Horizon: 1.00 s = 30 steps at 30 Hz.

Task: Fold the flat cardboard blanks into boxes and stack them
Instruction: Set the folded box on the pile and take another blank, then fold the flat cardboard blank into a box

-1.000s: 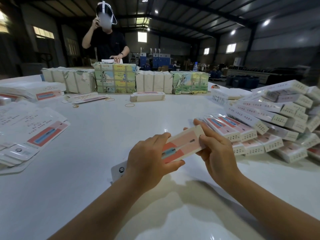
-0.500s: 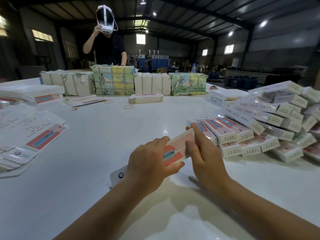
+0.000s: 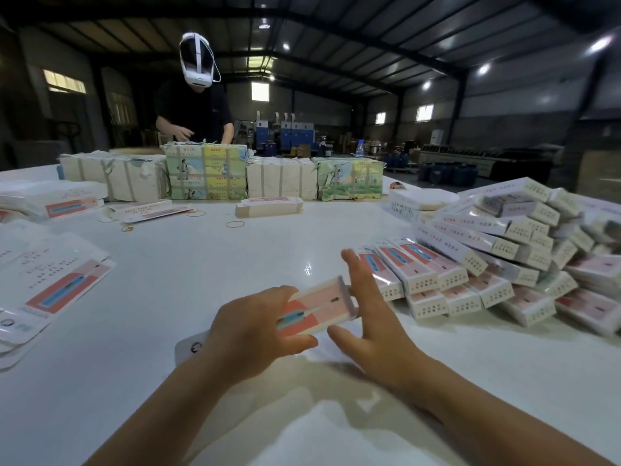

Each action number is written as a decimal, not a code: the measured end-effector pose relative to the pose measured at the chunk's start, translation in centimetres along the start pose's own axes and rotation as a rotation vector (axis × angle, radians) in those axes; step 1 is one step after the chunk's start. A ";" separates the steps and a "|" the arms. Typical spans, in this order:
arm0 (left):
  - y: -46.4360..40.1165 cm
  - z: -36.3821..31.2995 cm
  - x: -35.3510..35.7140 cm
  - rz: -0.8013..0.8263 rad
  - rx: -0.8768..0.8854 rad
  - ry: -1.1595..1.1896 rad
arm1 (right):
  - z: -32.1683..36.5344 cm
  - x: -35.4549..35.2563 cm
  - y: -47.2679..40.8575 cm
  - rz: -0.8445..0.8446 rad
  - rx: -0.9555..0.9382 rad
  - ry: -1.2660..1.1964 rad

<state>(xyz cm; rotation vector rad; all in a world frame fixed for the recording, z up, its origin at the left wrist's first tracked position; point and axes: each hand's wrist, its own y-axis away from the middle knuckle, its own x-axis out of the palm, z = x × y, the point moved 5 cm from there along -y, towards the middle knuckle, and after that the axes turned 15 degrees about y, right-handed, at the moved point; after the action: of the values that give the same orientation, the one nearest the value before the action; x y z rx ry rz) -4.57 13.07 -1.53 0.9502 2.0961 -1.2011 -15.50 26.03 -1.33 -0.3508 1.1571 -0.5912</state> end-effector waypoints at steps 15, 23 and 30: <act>0.2 2.0 2.9 -0.031 -0.200 -0.006 | -11.6 -23.4 -7.0 -0.752 0.427 0.381; -0.3 2.3 4.3 0.038 -0.243 -0.123 | -22.4 -32.1 -4.4 -0.693 1.014 0.449; -0.9 2.6 4.3 0.054 -0.276 -0.149 | -22.1 -30.2 -3.7 -0.581 1.104 0.652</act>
<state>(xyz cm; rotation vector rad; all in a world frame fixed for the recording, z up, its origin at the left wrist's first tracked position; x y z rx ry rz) -7.61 11.83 -5.41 0.7620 2.0370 -0.8974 -45.30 42.13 15.08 0.5251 1.1418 -1.8296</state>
